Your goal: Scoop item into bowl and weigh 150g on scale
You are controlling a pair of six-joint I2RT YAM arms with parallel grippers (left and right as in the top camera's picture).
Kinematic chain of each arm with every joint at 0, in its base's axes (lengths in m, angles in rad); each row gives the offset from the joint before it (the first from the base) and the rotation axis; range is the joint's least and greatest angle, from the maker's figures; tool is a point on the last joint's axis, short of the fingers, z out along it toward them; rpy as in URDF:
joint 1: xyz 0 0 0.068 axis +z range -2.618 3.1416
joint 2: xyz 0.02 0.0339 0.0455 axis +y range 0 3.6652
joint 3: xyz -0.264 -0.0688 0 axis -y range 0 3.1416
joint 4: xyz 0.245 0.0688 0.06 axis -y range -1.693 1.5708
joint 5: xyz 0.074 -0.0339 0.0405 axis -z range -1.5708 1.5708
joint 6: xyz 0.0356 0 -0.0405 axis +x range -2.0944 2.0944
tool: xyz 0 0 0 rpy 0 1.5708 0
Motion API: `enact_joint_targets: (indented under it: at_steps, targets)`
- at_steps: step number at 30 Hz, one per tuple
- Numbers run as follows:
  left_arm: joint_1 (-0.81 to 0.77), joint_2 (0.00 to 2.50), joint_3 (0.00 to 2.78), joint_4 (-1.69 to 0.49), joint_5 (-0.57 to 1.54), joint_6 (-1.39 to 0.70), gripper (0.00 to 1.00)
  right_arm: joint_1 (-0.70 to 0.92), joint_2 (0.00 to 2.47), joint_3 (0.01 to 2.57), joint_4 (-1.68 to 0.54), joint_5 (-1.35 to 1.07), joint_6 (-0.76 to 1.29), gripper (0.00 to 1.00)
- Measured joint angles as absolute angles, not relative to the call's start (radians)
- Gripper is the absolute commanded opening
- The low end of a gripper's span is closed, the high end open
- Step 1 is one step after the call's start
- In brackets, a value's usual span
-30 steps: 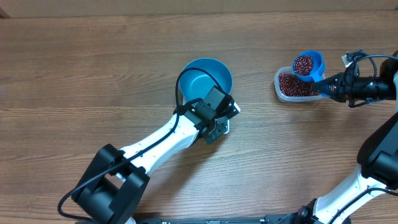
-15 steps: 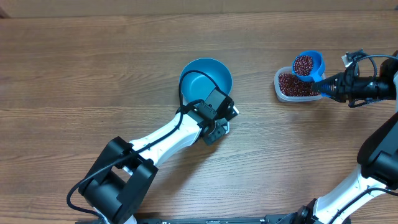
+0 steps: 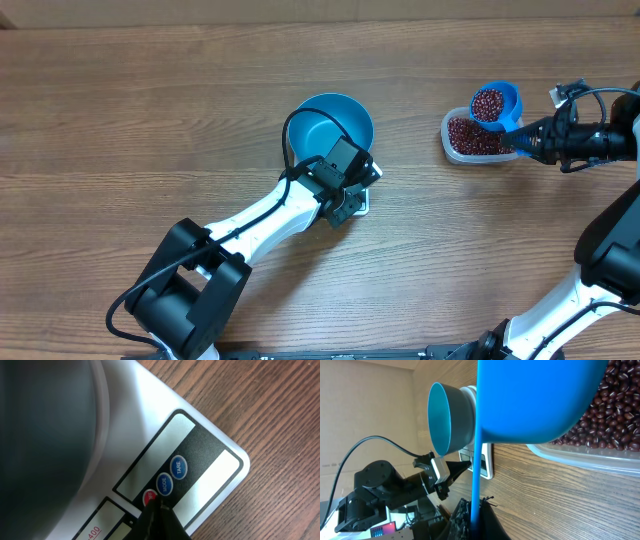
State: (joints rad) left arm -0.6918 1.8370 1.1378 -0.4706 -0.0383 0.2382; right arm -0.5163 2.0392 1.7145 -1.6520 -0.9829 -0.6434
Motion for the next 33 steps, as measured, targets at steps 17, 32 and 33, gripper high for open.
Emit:
enact_joint_targets:
  at_steps: [17,32,33]
  targets:
    - [-0.692,1.837,1.138,-0.47,-0.039,0.238,0.04,-0.516,2.039,1.715,-1.65,-0.983,-0.644,0.04]
    - [-0.692,1.837,1.138,-0.443,-0.039,0.235,0.05,-0.516,2.039,1.715,-1.65,-0.983,-0.644,0.04]
    - [-0.692,1.837,1.138,-0.443,-0.039,0.235,0.04,-0.516,2.039,1.715,-1.65,-0.982,-0.643,0.04]
